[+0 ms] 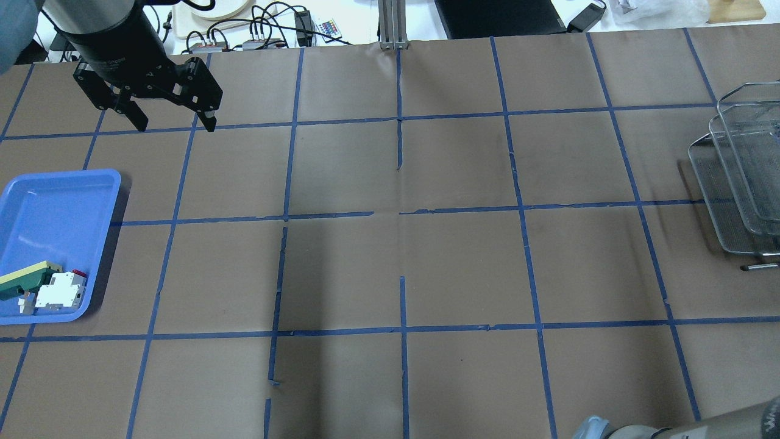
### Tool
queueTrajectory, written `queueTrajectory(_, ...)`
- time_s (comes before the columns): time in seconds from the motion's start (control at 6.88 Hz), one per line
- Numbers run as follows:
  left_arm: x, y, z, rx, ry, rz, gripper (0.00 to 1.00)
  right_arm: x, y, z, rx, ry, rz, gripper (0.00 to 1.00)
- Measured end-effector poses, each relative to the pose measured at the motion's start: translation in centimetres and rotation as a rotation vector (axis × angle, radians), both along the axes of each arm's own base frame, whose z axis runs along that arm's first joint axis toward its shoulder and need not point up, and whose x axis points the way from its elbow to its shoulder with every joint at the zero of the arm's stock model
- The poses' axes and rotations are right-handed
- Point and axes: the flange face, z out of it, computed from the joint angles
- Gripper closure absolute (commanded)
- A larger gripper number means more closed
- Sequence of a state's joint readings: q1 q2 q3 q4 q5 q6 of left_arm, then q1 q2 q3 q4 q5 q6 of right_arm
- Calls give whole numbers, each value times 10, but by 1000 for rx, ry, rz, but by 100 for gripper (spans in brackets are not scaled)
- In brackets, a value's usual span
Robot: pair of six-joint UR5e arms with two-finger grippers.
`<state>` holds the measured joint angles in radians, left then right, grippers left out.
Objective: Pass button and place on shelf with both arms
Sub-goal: 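Carry the red button with the right gripper over the mesh basket and lower it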
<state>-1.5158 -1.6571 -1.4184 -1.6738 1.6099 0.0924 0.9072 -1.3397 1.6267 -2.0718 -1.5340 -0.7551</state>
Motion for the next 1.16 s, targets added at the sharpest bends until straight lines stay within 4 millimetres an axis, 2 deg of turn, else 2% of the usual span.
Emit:
queueTrajectory(0.29, -2, 2, 1, 0, 13, 8, 0, -7, 5, -6, 17, -10, -15, 59)
queueTrajectory(0.44, -4, 3, 2, 3, 32, 26, 0, -7, 7, -9, 29, -21, -19, 36)
queueTrajectory(0.58, -5, 5, 3, 5, 43, 51, 0, -7, 9, -12, 43, -34, -23, 23)
queueTrajectory(1.02, -6, 6, 3, 8, 47, 114, 0, -6, 13, -14, 75, -46, -28, 1)
queueTrajectory(1.16, -7, 6, 3, 8, 47, 118, 0, -4, 17, -9, 101, -48, -29, 1)
